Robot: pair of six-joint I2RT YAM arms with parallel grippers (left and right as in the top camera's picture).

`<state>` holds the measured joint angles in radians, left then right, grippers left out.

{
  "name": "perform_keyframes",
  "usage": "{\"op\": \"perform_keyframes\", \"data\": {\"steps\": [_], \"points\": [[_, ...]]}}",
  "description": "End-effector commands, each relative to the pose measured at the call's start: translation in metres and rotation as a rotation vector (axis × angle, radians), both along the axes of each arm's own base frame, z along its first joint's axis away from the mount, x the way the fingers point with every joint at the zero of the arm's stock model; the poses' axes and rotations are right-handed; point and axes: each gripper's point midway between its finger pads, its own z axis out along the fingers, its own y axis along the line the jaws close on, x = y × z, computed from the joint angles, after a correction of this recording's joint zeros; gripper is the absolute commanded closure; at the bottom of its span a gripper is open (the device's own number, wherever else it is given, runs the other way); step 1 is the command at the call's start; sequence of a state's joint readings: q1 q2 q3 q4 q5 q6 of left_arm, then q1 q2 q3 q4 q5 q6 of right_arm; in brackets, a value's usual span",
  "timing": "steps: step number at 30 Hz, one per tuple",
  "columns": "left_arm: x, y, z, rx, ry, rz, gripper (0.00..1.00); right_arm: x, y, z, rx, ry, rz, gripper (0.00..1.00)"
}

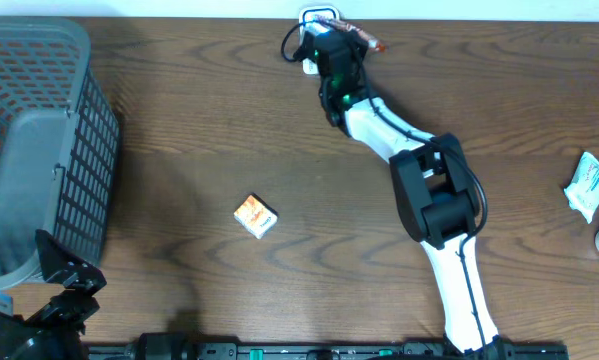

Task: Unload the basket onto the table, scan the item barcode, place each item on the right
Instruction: 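Lift the snack bar and hold its barcode to the white scanner, then carry the snack bar to the right table edge and release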

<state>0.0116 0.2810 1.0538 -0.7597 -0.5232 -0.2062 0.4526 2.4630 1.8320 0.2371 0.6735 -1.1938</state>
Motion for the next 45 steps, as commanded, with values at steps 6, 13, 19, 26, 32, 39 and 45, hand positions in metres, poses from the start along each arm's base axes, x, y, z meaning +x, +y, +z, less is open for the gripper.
{"op": "perform_keyframes", "data": {"steps": [6,13,19,26,32,39,45], "points": [[-0.002,0.002,-0.001,0.002,-0.002,0.011,0.02,-0.004,0.017,-0.010,-0.125,0.029,0.033,0.99],[-0.002,0.002,-0.001,0.002,-0.002,0.011,0.02,-0.008,0.015,-0.020,-0.160,0.080,0.039,0.99],[-0.002,0.002,-0.001,0.002,-0.002,0.011,0.02,-0.013,0.016,-0.032,-0.154,0.130,0.059,0.99],[-0.002,0.002,-0.001,0.002,-0.002,0.011,0.02,-0.013,0.017,-0.035,-0.156,0.141,0.066,0.99],[-0.002,0.002,-0.001,0.002,-0.002,0.011,0.02,-0.013,0.015,-0.011,-0.149,0.108,0.053,0.99],[-0.002,0.002,-0.001,0.002,-0.002,0.011,0.02,-0.034,0.002,0.061,-0.059,0.105,0.001,0.99],[-0.002,0.002,-0.001,0.002,-0.002,0.011,0.02,-0.078,-0.032,0.111,0.117,0.144,-0.145,0.99]]}}
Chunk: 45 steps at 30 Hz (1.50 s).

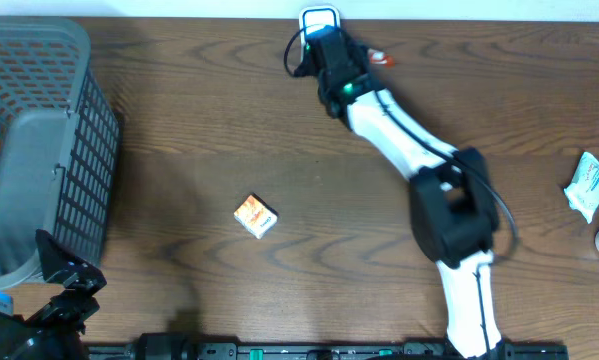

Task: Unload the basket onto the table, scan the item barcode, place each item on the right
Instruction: 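Carry the snack bar to the right table edge and release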

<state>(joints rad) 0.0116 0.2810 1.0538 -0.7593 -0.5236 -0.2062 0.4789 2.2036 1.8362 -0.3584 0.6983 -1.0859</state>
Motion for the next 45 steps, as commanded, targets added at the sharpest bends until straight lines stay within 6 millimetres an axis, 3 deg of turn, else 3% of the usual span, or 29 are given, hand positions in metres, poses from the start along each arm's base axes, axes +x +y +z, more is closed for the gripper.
{"op": "perform_keyframes", "data": {"steps": [1,6,14,21,24,31,35,37,39,40,42,45], "points": [[-0.002,0.001,-0.001,0.002,-0.001,0.011,0.02,-0.019,-0.022,0.057,0.191,-0.106,-0.164,0.99],[-0.002,0.001,-0.001,0.002,-0.002,0.011,0.02,-0.054,-0.097,0.045,0.331,-0.043,-0.475,0.99],[-0.002,0.001,-0.001,0.002,-0.001,0.011,0.02,-0.104,-0.226,0.002,0.536,0.053,-0.983,0.99],[-0.002,0.001,-0.001,0.002,-0.001,0.011,0.02,-0.146,-0.311,-0.030,0.754,-0.064,-1.429,0.99],[-0.002,0.001,-0.001,0.002,-0.001,0.011,0.02,-0.173,-0.343,-0.061,0.801,-0.144,-1.630,0.99],[-0.002,0.001,-0.001,0.002,-0.002,0.011,0.02,-0.221,-0.376,-0.128,0.841,-0.184,-1.810,0.99],[-0.002,0.001,-0.001,0.002,-0.001,0.011,0.02,-0.242,-0.389,-0.150,0.863,-0.198,-1.875,0.99],[-0.002,0.001,-0.001,0.002,-0.001,0.011,0.02,-0.247,-0.397,-0.149,0.866,-0.209,-1.897,0.98],[-0.002,0.001,-0.001,0.002,-0.001,0.011,0.02,-0.247,-0.402,-0.143,0.889,-0.217,-1.906,0.73],[-0.002,0.001,-0.001,0.002,-0.001,0.011,0.01,-0.243,-0.403,-0.138,0.910,-0.215,-1.900,0.66],[-0.002,0.001,-0.001,0.002,-0.001,0.011,0.02,-0.229,-0.402,-0.121,0.974,-0.213,-1.869,0.53],[-0.002,0.001,-0.001,0.002,-0.002,0.011,0.02,-0.199,-0.393,-0.085,1.119,-0.201,-1.786,0.44]]}}
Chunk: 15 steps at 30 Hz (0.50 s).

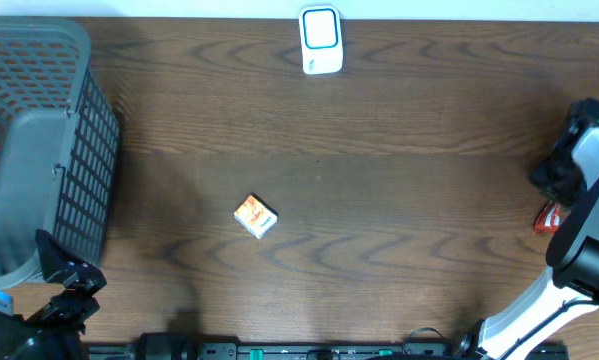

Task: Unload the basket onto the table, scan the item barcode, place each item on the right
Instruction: 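Carry the snack bar to the right table edge and release, then move the right gripper over the orange tissue pack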

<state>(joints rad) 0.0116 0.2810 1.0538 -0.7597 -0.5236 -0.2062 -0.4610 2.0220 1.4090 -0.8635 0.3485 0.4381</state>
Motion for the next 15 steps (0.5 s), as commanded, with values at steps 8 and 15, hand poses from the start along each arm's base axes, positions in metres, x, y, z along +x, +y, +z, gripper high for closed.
{"op": "perform_keyframes", "data": {"steps": [8,15], "points": [[-0.002,0.001,-0.001,0.002,-0.002,0.011,0.02,0.118,0.095,0.170,0.260,-0.533,0.268,0.01],[-0.002,0.001,-0.001,0.002,-0.002,0.011,0.02,0.128,0.233,0.191,0.416,-0.546,0.557,0.01]]}}
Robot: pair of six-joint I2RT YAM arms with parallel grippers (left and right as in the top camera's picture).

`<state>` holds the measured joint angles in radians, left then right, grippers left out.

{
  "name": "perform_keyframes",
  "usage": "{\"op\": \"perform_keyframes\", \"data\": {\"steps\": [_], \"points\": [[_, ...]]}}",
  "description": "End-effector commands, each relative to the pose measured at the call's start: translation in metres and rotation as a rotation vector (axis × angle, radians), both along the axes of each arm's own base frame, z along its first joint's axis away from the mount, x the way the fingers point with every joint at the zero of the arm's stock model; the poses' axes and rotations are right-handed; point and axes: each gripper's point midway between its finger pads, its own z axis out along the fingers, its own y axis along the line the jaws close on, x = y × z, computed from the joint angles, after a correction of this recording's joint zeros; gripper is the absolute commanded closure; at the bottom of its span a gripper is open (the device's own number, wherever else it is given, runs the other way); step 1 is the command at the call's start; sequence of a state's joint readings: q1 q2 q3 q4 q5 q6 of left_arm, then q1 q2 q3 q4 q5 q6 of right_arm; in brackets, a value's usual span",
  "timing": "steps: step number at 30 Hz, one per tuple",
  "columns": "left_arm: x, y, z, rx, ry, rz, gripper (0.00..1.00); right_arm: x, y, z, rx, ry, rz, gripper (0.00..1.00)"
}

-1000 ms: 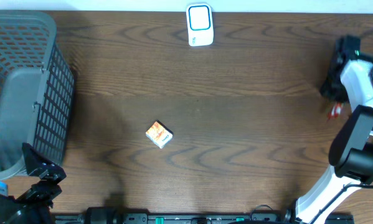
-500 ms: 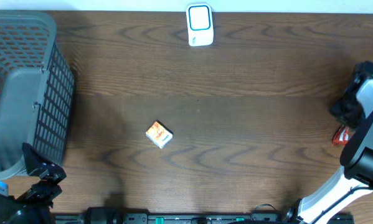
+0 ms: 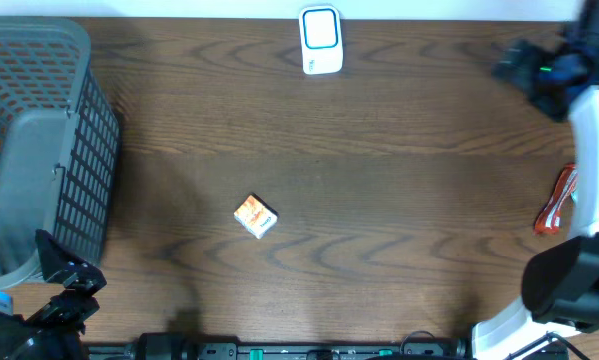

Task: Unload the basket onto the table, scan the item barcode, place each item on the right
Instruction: 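Move the right gripper over the orange tissue pack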

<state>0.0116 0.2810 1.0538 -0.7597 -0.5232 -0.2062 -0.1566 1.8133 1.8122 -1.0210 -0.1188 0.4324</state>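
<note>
The white barcode scanner with a blue-rimmed window stands at the table's far edge, centre. A red packet lies on the table at the right edge, beside my right arm's white link. My right gripper hovers at the far right corner, well away from the packet, open and holding nothing. A small orange box rests on the table left of centre. My left gripper sits at the near left corner by the basket; its fingers are too dark to read.
A grey mesh basket fills the left side of the table. My right arm runs along the right edge and hides what lies behind it.
The right gripper was at the right edge over the red packet; now it is at the far right corner and the packet lies alone on the table. The left arm has not moved.
My right gripper held the red packet at the scanner, and held it there still at the second moment. Then it was at the table's right edge with the packet low by the surface. Now the packet lies released there and the gripper is clear of it.
</note>
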Motion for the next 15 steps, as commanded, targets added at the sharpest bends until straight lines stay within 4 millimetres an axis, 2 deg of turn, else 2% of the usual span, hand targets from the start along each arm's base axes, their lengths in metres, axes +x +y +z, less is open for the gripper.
{"op": "perform_keyframes", "data": {"steps": [1,2,8,11,12,13,15], "points": [[-0.002,0.002,-0.001,0.002,-0.002,0.011,0.02,-0.003,0.081,-0.009,0.086,0.036,0.192,0.01],[-0.002,0.002,-0.001,0.002,-0.002,0.011,0.02,-0.008,0.109,-0.012,0.086,0.055,0.254,0.01],[-0.002,0.002,-0.001,0.002,-0.002,0.011,0.02,-0.047,0.239,-0.017,0.134,0.109,0.448,0.01],[-0.002,0.002,-0.001,0.002,-0.002,0.011,0.02,-0.069,0.292,-0.014,0.132,0.096,0.564,0.01],[-0.002,0.002,-0.001,0.002,-0.002,0.011,0.02,-0.077,0.305,-0.015,0.124,0.095,0.599,0.12],[-0.002,0.002,-0.001,0.002,-0.002,0.011,0.02,-0.085,0.319,-0.015,0.115,0.093,0.631,0.40],[-0.002,0.002,-0.001,0.002,-0.002,0.011,0.02,-0.103,0.346,-0.020,0.088,0.088,0.699,0.64]]}}
